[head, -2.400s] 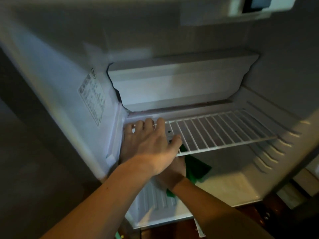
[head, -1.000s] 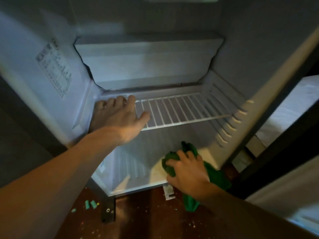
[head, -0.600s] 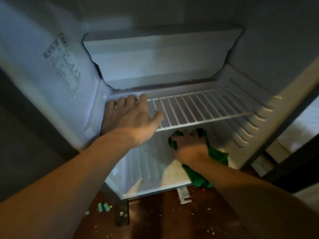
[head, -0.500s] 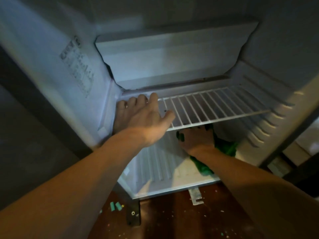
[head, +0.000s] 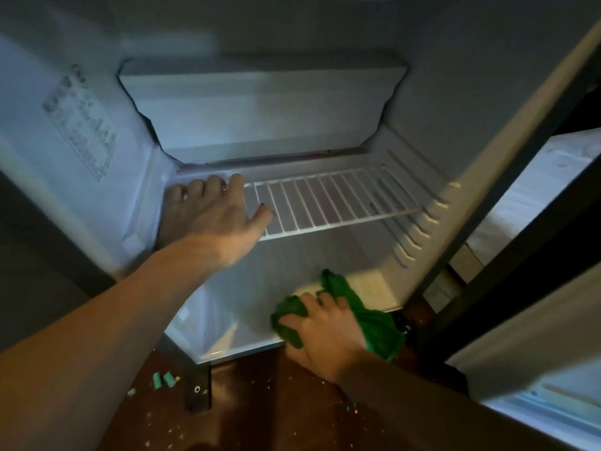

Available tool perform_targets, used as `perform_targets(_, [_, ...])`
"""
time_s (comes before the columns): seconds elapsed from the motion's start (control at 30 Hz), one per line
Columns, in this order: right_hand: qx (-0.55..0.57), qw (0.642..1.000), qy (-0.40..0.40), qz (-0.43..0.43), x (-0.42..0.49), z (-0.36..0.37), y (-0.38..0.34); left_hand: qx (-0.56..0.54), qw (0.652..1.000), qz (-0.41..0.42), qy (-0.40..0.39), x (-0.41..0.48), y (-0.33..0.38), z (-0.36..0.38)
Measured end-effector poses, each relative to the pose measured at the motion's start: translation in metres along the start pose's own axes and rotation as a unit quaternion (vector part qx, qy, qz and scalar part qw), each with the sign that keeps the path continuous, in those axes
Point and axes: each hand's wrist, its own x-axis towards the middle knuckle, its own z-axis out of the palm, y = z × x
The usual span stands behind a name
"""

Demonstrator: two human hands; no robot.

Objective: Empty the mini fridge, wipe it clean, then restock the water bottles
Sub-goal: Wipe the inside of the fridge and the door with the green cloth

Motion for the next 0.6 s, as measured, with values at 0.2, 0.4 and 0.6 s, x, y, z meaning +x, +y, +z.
perform_targets(0.2, [0.015, 0.997, 0.062, -0.052, 0.043, 0.019, -0.082, -0.011, 1.000, 0.007, 0.002, 0.003, -0.001, 0.002])
perform_targets(0.4, [0.018, 0.998, 0.016, 0.063, 0.032, 0.007, 0.010, -0.017, 1.000, 0.012, 0.002, -0.002, -0.003, -0.002])
perform_targets(0.6, [0.021, 0.975, -0.021, 0.220, 0.023, -0.014, 0.075, -0.021, 1.000, 0.007, 0.012, 0.001, 0.000, -0.004])
